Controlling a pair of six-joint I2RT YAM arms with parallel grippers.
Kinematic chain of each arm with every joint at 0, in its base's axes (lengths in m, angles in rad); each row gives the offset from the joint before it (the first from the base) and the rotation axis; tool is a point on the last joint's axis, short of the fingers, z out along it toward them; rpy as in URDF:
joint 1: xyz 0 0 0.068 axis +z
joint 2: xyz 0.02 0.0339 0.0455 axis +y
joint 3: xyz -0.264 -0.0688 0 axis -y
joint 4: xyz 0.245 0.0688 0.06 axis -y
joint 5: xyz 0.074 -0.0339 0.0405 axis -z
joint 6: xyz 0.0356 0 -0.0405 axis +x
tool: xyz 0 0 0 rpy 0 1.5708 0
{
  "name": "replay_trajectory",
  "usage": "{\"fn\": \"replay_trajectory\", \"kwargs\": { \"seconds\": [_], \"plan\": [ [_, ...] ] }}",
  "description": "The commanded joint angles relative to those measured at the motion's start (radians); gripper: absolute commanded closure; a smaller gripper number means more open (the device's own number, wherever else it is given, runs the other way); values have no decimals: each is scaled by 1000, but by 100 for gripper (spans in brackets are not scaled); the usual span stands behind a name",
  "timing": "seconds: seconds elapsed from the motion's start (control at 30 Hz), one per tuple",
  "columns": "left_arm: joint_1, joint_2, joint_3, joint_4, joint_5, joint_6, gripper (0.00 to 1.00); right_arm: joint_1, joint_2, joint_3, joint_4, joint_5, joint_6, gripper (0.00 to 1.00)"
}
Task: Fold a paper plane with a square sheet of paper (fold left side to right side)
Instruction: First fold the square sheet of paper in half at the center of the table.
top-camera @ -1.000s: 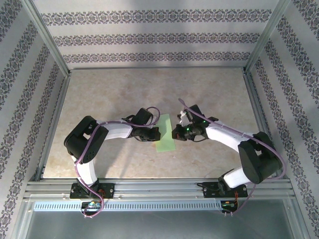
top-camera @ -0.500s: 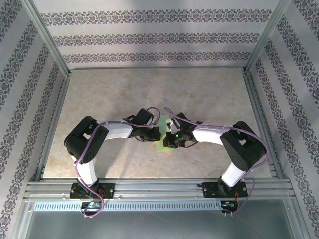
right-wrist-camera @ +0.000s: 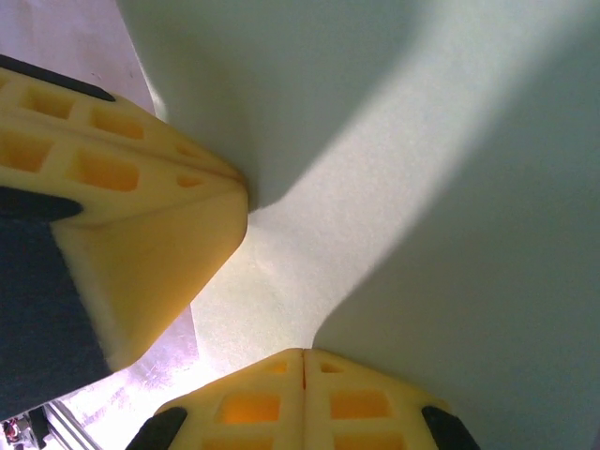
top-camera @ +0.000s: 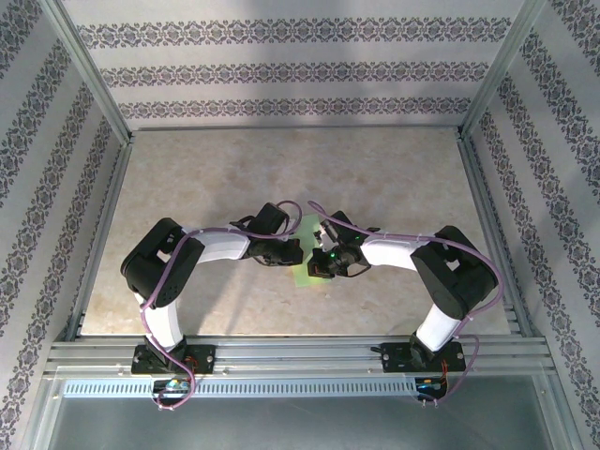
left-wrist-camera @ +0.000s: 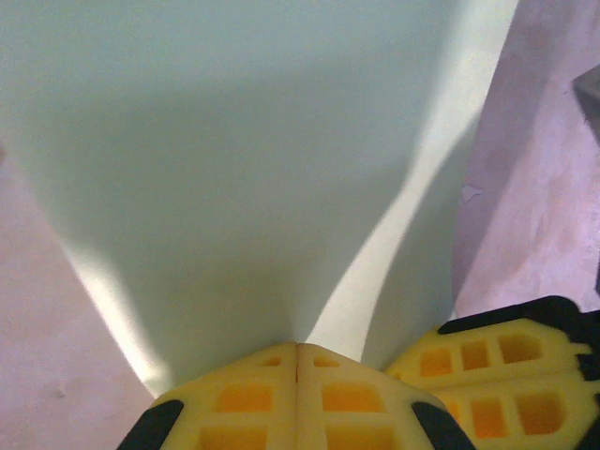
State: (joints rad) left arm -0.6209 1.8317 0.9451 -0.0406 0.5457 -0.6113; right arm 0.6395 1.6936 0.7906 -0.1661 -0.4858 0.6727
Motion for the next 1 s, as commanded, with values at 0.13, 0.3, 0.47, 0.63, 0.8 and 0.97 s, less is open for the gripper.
{"fn": "replay_trajectory", "kwargs": {
  "seconds": [0.13,0.3,0.47,0.63,0.8,0.97],
  "plan": [
    [37,29,63,25,41,-18,97,20,57,-17,-89,79,-32,100],
    [57,45,53,44,34,-8,97,21,59,-18,-96,89,-32,100],
    [62,66,49,57,24,1,97,22,69,-8,-108,94,-39,100],
    [69,89,57,54,2,20,97,32,88,18,-158,106,-59,100],
    [77,116,61,53,-26,33,97,40,103,28,-185,125,-68,100],
    [88,130,66,59,-27,38,97,43,106,25,-206,149,-74,100]
  ]
}}
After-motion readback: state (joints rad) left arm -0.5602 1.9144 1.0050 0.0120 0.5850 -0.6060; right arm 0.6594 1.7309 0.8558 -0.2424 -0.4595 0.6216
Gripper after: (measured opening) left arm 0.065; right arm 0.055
